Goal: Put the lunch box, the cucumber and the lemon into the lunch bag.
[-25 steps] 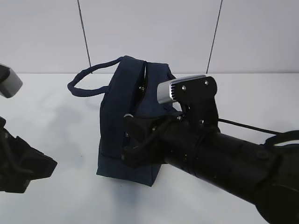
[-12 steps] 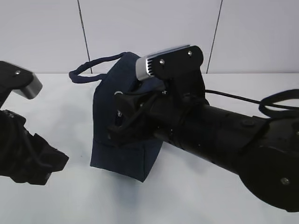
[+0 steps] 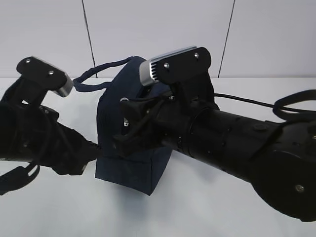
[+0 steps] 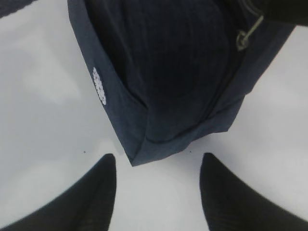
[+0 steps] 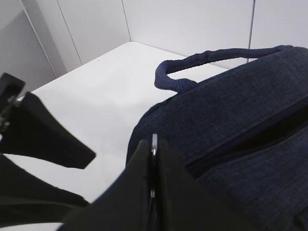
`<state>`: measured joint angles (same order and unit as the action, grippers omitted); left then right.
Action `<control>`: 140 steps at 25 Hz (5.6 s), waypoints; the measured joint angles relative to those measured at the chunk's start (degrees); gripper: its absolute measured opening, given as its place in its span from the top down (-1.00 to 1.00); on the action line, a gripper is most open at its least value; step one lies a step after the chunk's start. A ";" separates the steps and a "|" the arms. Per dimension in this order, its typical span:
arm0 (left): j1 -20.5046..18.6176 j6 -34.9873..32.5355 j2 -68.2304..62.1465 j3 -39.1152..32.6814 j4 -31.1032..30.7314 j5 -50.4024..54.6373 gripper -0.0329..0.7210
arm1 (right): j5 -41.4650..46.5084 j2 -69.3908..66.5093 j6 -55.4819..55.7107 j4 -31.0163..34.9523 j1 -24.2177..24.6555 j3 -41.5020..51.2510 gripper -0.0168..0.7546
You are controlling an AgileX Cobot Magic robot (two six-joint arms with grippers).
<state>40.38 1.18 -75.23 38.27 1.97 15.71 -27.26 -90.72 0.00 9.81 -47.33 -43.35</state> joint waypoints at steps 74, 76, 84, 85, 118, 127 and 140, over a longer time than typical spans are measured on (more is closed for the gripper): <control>5.56 -0.12 -6.10 -2.47 -1.07 -12.61 0.89 | 12.23 -14.41 -14.05 3.94 14.82 -23.29 0.99; 5.56 -0.12 -6.10 -2.47 -1.07 -12.61 0.89 | 13.12 -15.54 -14.40 3.94 15.27 -25.17 0.99; 5.56 -0.12 -6.10 -2.60 -0.97 -12.61 0.89 | 16.19 -18.65 -14.96 3.89 17.74 -31.10 0.99; 5.56 -0.12 -6.10 -2.60 -0.97 -12.61 0.89 | 17.07 -19.03 -14.96 3.89 18.20 -32.08 0.99; 2.03 1.90 3.95 9.36 9.20 13.78 -0.22 | 43.02 -26.41 -15.05 5.06 20.47 -49.38 0.99; -14.86 3.98 -3.49 32.36 11.15 35.36 -0.22 | 48.07 -26.41 -15.05 6.17 20.72 -52.22 0.99; -16.84 -5.92 -21.45 44.19 23.50 44.93 -0.21 | 50.82 -26.41 -15.05 6.27 20.72 -53.01 0.99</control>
<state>23.54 -4.74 -96.68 82.46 25.47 60.65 23.56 -117.14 -15.05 16.08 -26.62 -96.35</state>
